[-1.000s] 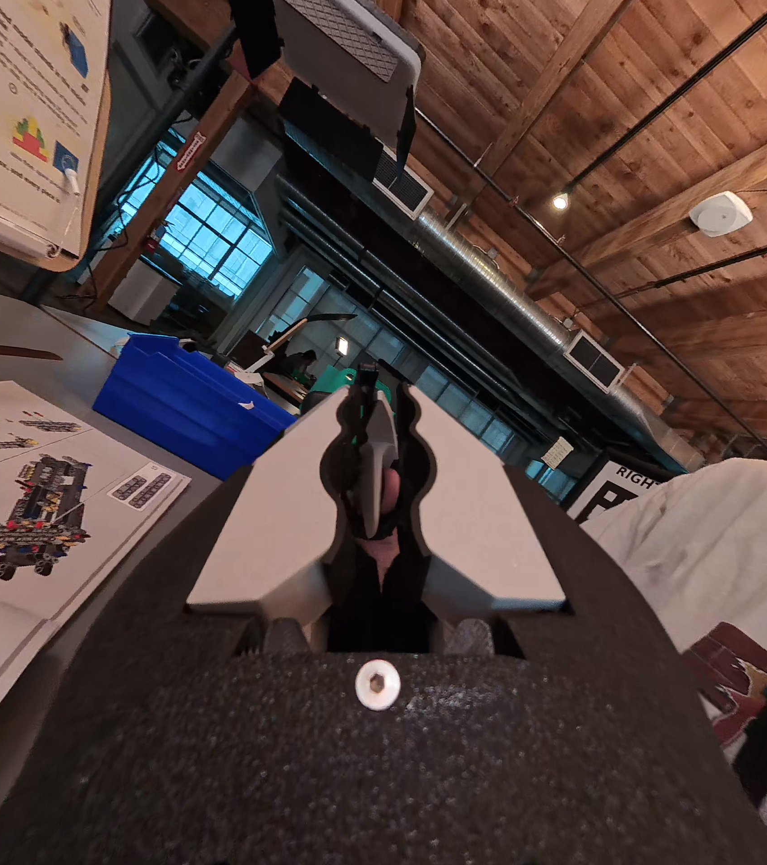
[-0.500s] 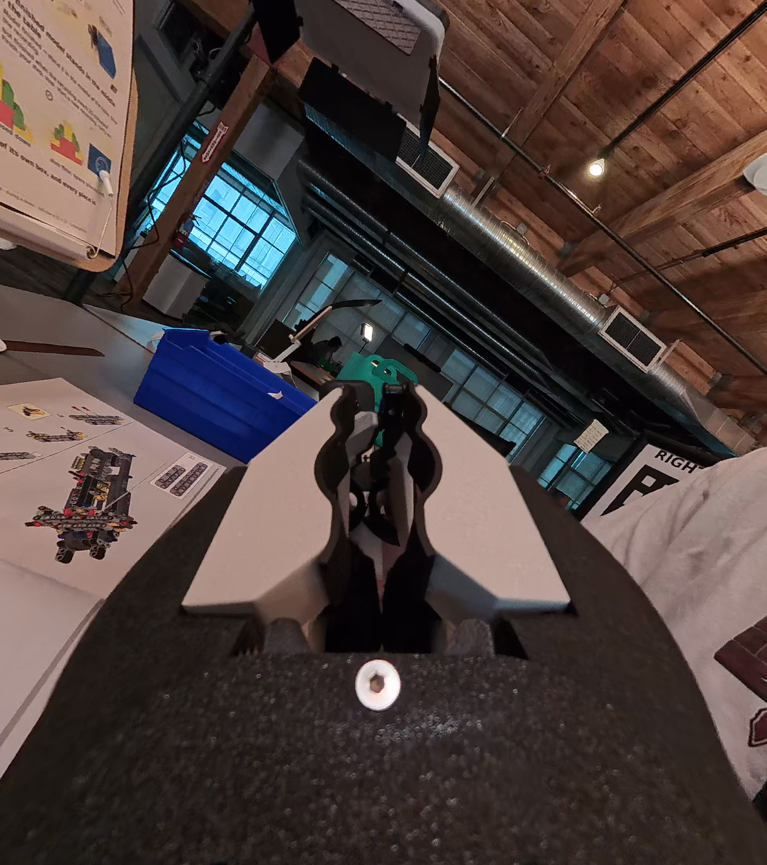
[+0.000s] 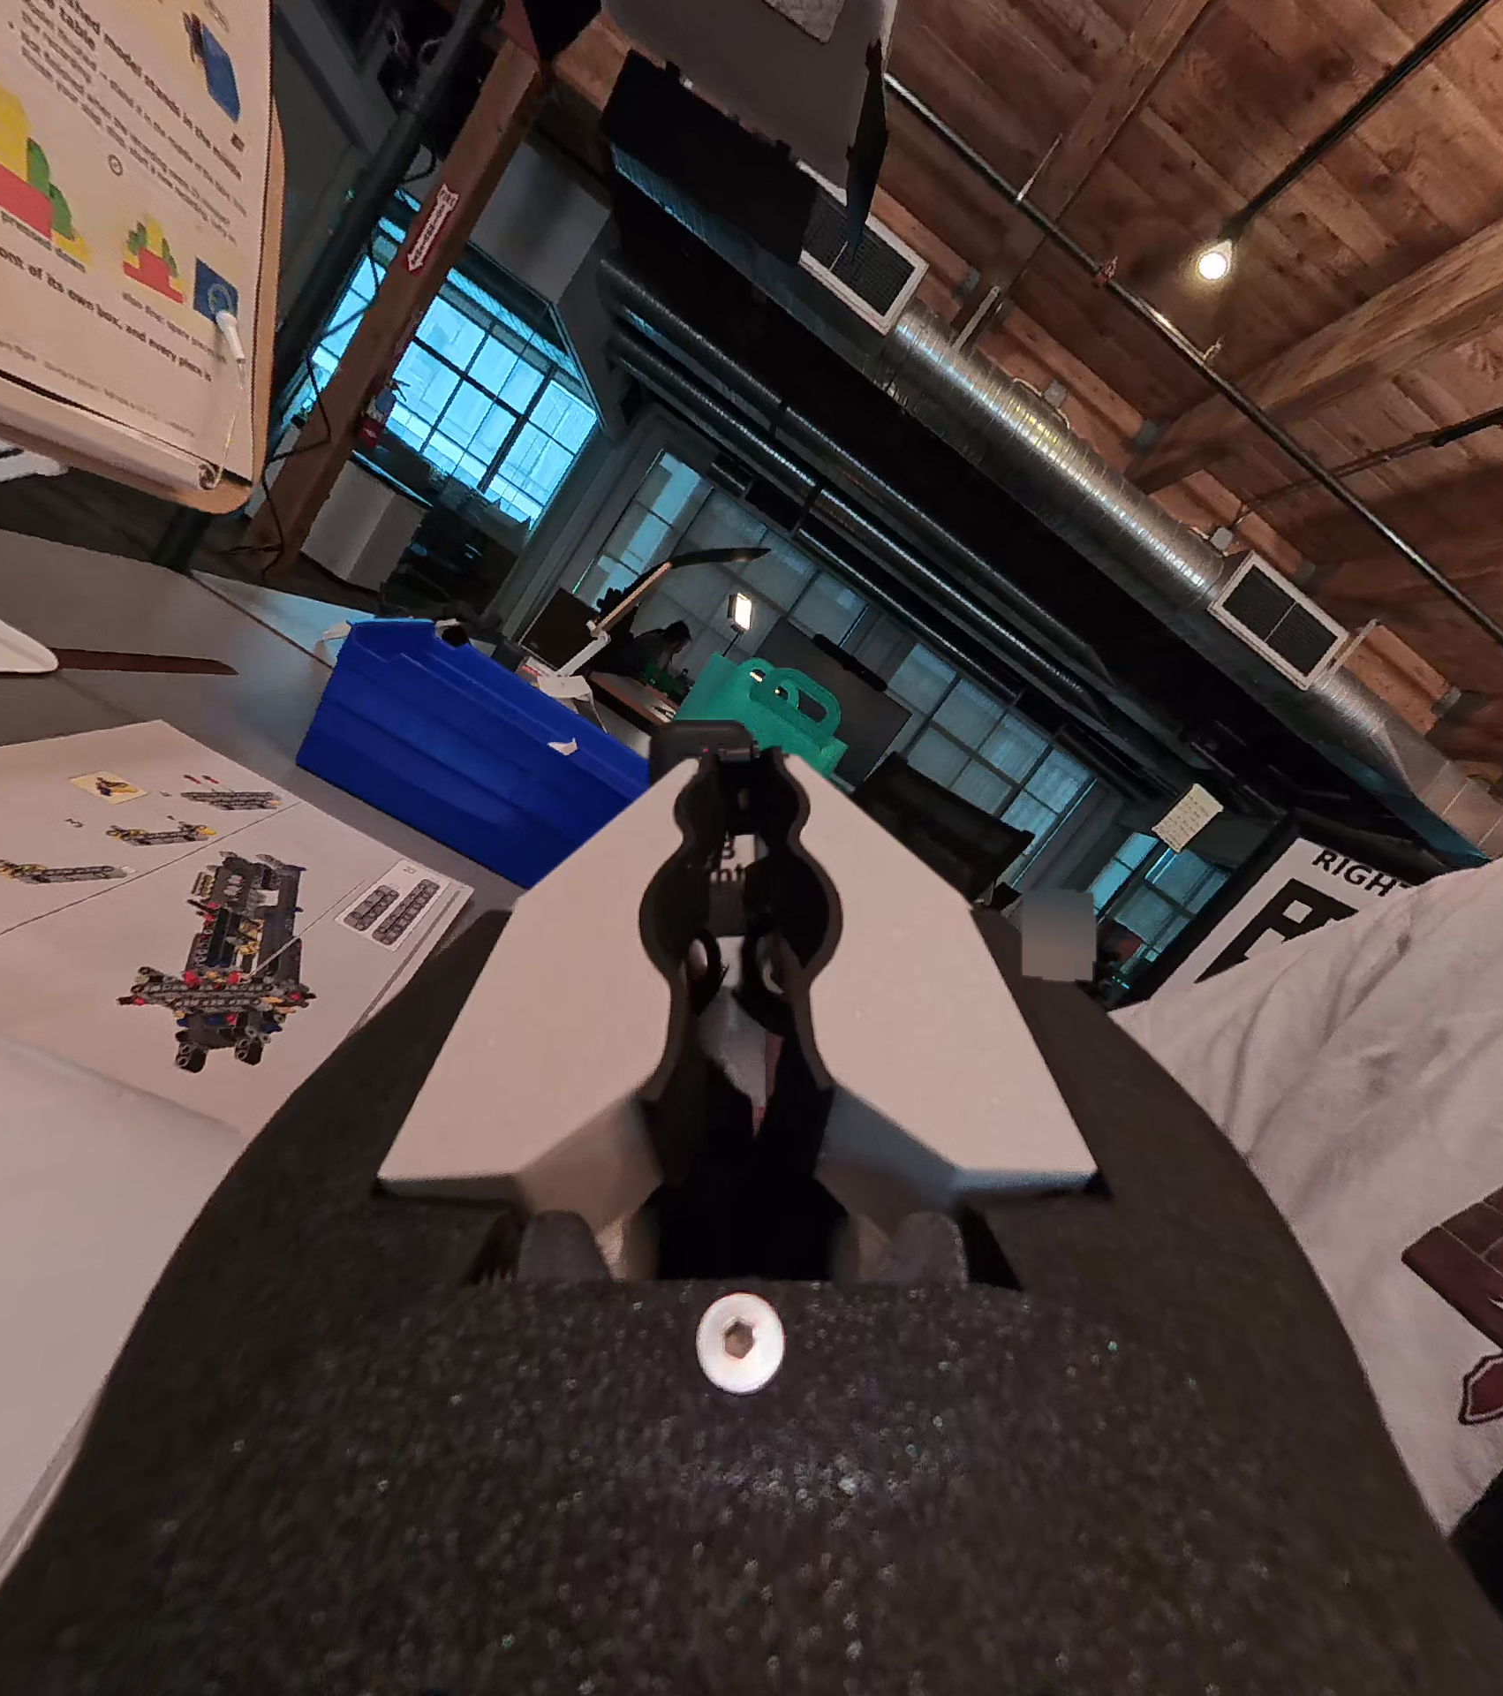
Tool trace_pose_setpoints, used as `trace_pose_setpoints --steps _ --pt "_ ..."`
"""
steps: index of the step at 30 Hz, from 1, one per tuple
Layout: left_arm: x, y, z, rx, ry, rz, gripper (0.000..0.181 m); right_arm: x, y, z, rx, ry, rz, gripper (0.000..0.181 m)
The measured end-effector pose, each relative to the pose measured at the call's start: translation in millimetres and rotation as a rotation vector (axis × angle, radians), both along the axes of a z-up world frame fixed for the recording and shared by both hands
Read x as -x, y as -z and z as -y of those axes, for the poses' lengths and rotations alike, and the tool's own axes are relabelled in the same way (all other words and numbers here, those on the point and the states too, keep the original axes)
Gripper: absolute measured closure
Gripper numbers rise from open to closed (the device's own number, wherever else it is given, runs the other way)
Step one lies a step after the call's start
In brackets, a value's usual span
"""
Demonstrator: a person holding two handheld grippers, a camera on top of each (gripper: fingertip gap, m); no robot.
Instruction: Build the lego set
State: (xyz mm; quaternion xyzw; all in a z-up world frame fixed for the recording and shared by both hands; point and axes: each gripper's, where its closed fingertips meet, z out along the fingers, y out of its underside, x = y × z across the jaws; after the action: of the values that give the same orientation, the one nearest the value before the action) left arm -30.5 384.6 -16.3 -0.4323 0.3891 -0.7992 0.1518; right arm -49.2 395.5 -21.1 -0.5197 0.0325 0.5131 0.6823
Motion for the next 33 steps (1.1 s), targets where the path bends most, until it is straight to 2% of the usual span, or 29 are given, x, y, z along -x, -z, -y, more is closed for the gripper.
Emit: trace_pose_setpoints --steps 2,3,6,7,9,11,17,18,22,33 --pt "0.0 3.3 -5.9 -0.010 0.003 -0.039 0.175 0.6 2.9 -0.4 -0.002 0.068 0.202 0.147" --pt "0.2 6.9 -8.2 -0.021 0.015 -0.074 0.176 -1.2 7.0 0.7 -0.004 0.127 0.369 0.144" --pt "6.4 38.2 5.7 -0.105 0.195 -0.291 0.175 -17.9 38.0 5.6 0.038 0.354 1.034 0.142" --pt "8.7 49.3 8.3 -0.133 0.224 -0.353 0.175 -20.7 48.0 9.5 0.053 0.405 1.203 0.141" --pt "13.0 58.3 12.9 -0.150 0.270 -0.404 0.175 -10.2 60.0 16.5 0.001 0.426 1.381 0.143" --pt "15.5 62.6 17.5 -0.165 0.299 -0.428 0.175 0.8 74.5 17.3 -0.003 0.370 1.450 0.139" --pt "21.6 72.7 32.9 -0.192 0.380 -0.465 0.175 6.7 71.8 18.1 -0.065 0.386 1.499 0.143" --pt "21.4 74.5 35.5 -0.197 0.386 -0.469 0.175 7.5 71.8 18.9 -0.076 0.388 1.504 0.148" --pt "18.6 79.0 39.1 -0.175 0.391 -0.487 0.175 11.6 74.5 21.5 -0.103 0.381 1.539 0.158" --pt "13.2 72.5 36.3 -0.213 0.336 -0.416 0.175 2.2 66.8 21.9 -0.124 0.422 1.524 0.158"
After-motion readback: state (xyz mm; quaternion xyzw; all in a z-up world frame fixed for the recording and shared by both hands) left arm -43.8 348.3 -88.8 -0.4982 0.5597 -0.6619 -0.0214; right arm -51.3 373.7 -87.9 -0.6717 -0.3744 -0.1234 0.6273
